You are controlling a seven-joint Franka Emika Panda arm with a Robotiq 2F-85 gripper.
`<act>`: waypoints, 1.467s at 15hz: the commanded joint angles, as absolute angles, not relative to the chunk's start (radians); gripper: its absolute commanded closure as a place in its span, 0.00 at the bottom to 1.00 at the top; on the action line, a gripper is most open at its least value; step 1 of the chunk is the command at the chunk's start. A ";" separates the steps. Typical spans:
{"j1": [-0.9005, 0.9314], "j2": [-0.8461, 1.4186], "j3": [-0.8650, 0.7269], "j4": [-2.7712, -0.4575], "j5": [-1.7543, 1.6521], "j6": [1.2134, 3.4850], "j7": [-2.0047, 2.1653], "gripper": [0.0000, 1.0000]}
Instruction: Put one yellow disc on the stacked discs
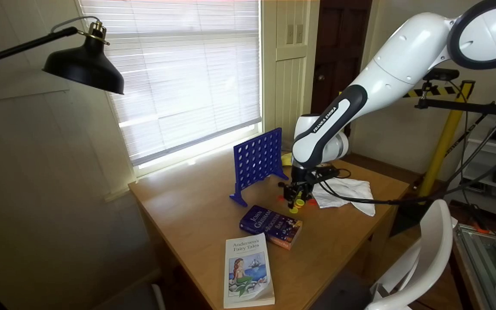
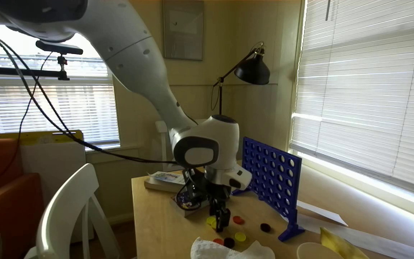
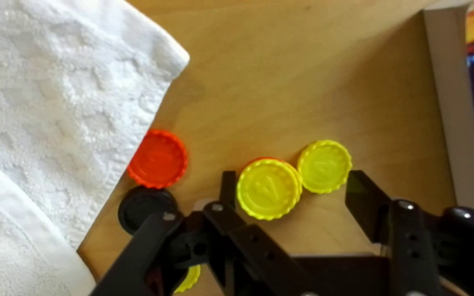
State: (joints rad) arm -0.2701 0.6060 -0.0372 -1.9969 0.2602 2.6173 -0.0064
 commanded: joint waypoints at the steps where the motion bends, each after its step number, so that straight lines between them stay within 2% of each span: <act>1: -0.302 0.604 -0.004 -1.990 0.307 2.617 -0.044 0.31; 17: -0.348 0.592 0.040 -1.995 0.382 2.631 -0.087 0.40; 22: -0.343 0.589 0.030 -1.998 0.382 2.631 -0.089 0.40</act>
